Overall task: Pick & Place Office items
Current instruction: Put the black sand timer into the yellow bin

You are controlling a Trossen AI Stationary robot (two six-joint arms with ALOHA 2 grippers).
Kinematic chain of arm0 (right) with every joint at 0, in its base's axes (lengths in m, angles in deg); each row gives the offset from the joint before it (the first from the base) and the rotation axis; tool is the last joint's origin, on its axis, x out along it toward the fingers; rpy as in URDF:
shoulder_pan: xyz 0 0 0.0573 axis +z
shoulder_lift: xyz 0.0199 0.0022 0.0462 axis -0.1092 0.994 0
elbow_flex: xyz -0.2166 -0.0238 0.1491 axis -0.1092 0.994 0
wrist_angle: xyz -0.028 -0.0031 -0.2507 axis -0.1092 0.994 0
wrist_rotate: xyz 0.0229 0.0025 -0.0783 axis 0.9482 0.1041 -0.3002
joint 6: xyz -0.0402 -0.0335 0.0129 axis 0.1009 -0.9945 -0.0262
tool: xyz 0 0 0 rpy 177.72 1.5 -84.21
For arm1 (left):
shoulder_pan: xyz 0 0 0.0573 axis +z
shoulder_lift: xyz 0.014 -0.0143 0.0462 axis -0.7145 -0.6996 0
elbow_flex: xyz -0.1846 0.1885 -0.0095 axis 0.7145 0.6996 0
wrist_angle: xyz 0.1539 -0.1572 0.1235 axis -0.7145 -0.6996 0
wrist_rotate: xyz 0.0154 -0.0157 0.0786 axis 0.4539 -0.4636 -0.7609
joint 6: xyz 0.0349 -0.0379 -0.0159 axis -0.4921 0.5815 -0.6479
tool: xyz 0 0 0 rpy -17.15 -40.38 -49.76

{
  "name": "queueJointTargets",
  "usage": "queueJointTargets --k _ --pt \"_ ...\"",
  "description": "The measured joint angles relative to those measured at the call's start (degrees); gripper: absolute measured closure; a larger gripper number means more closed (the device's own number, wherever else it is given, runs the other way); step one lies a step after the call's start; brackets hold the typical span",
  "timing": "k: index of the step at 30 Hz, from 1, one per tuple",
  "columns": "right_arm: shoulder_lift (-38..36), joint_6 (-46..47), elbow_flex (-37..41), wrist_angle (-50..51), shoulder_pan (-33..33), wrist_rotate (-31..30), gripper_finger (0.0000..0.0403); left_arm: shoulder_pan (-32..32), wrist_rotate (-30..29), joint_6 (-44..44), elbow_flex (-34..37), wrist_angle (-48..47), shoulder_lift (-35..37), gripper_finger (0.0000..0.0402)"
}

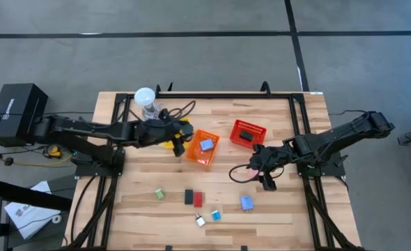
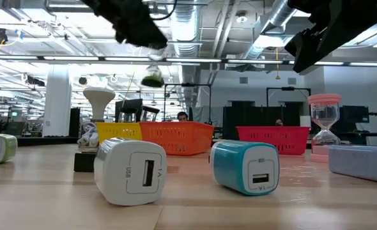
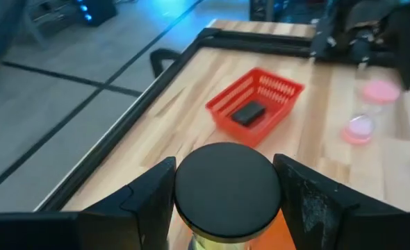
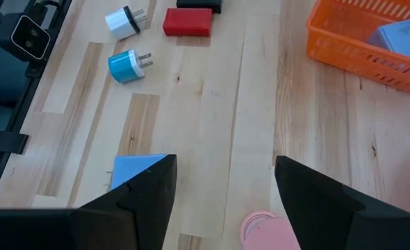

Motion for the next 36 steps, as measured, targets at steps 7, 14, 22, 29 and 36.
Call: queueJointTargets --k 7,14,22,29,36 --pt "0.00 -0.02 0.00 -0.05 0.00 0.00 0.0168 0.14 -3.09 8.37 11.53 1.22 7.19 0.0189" --pt "0.00 -0.04 0.00 -0.19 -0.01 0.00 0.0168 0.67 -6.29 10.29 21.92 6.05 13.29 0.0190" --pt "0.00 -0.25 0.00 -0.53 -0.09 0.00 0.0168 2.83 -6.24 11.44 33.32 23.77 13.44 0.0189" --pt "0.00 -3.18 0.00 -1.36 -0.11 0.00 0.0168 4.15 -6.00 11.37 36.89 28.27 12.11 0.0185" --pt "0.00 -3.23 0.00 -1.54 -0.11 0.00 0.0168 4.71 -5.42 11.33 38.05 28.66 11.87 0.0181"
